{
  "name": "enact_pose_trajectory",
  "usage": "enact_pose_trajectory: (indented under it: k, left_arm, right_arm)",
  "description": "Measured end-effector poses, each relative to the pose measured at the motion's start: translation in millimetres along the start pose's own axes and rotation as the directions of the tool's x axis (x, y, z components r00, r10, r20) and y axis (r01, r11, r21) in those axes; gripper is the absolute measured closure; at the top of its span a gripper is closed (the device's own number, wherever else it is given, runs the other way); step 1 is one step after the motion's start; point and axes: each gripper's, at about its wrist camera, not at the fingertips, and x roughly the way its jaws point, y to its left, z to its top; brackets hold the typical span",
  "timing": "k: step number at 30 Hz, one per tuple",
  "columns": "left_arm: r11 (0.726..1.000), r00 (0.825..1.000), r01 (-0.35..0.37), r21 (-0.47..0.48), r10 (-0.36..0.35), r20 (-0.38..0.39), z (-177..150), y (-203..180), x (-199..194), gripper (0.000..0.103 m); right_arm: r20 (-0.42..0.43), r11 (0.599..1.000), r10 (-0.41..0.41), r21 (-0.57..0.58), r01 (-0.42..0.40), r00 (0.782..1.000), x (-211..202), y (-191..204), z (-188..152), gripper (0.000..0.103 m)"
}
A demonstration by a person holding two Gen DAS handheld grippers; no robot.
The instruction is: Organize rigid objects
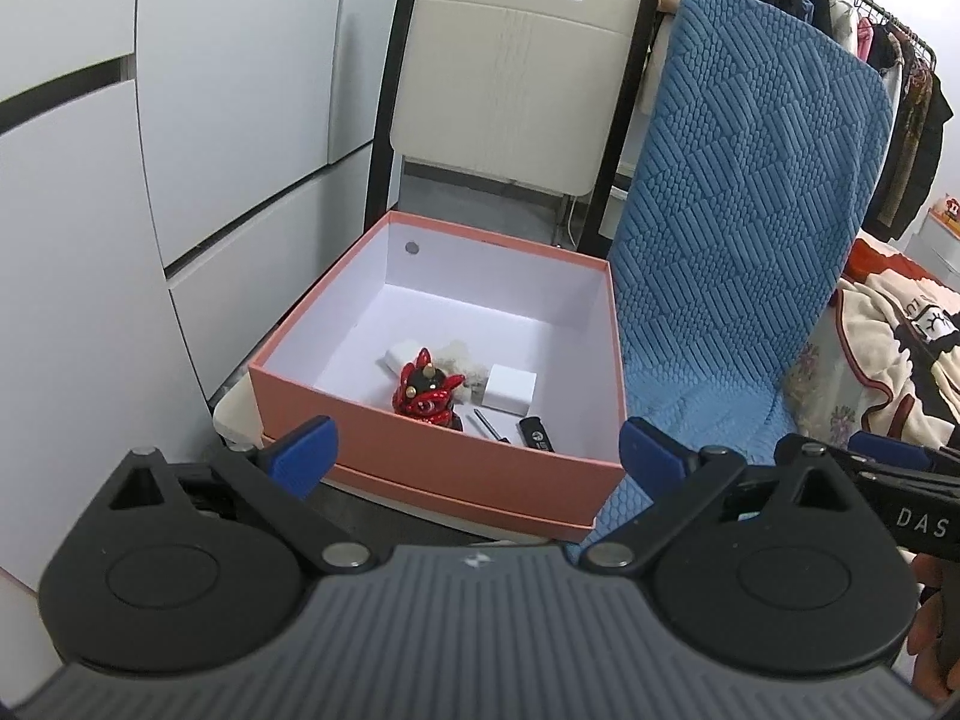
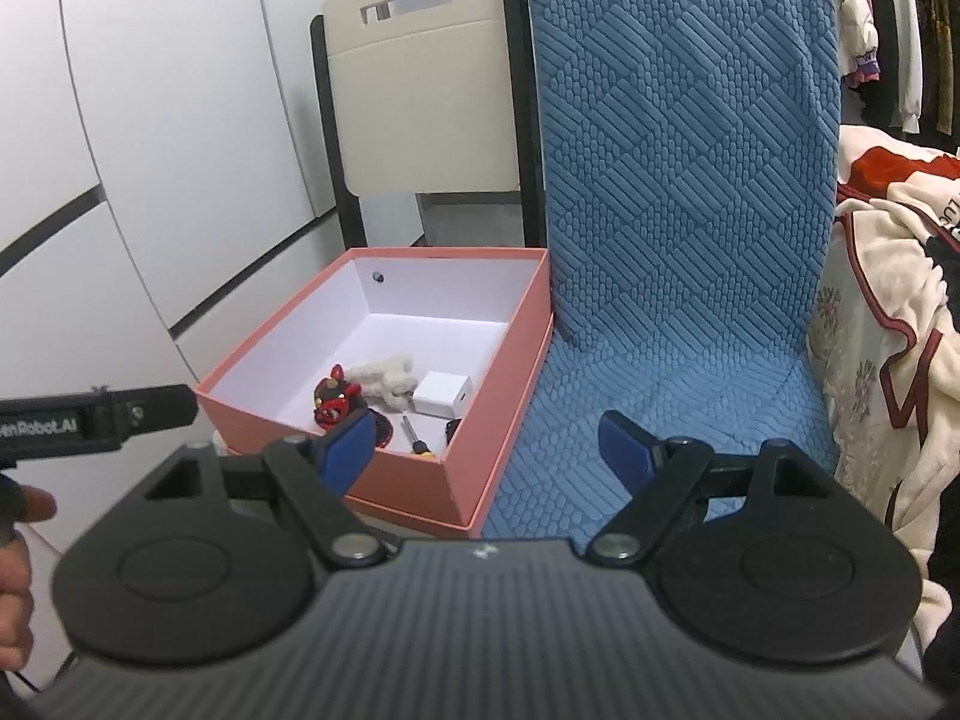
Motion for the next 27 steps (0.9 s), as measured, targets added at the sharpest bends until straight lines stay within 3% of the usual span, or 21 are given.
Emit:
enact_pose_trajectory:
  k: [27]
  left_arm:
    - [1.0, 1.0, 0.0, 0.011, 0.0, 0.002, 1.1, -3.0, 2.4, 0.001]
  right_arm:
    - [0.015, 1.0, -0.003, 0.011, 0.002, 1.0, -0.4, -2.6, 0.0, 0.02]
